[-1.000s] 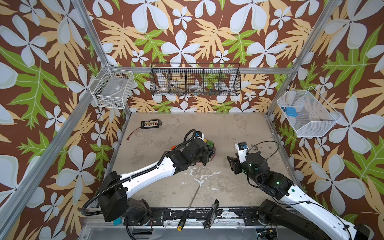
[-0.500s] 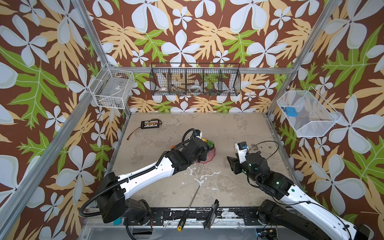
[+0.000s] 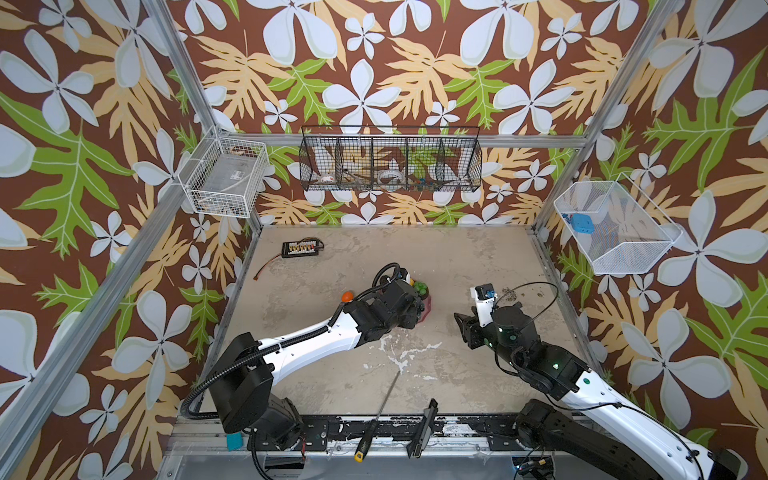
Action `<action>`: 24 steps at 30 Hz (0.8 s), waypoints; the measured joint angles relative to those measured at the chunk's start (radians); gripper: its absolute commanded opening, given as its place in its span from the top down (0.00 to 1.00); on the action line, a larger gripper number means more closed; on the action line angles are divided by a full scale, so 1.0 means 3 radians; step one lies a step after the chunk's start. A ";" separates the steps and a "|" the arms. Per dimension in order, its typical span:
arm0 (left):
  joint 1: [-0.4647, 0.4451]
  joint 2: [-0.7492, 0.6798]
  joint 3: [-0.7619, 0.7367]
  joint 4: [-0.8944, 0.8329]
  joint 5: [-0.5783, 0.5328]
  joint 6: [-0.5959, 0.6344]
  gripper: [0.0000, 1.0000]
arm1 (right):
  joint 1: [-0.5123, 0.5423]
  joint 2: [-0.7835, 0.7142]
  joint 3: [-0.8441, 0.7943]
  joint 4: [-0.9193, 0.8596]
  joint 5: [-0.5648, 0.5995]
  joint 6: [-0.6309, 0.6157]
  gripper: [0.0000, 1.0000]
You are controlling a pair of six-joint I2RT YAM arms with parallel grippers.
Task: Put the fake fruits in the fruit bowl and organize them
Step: 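Lift the grapes and carry them over the pink plate with the left gripper, then lower the grapes onto the plate fruits while the right arm shifts slightly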
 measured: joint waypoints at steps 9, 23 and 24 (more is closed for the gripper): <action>0.0000 0.0417 0.0303 0.0004 0.0106 -0.0013 1.00 | 0.0000 -0.0006 0.0000 0.0000 0.0000 0.0001 0.46; 0.0015 0.0893 0.0786 -0.0009 0.0038 0.0031 0.97 | 0.0000 -0.0010 -0.0001 0.0000 0.0000 0.0001 0.46; 0.0022 0.0908 0.0804 -0.0013 0.0034 0.0033 0.96 | 0.0000 -0.0011 -0.0001 0.0000 0.0000 0.0001 0.46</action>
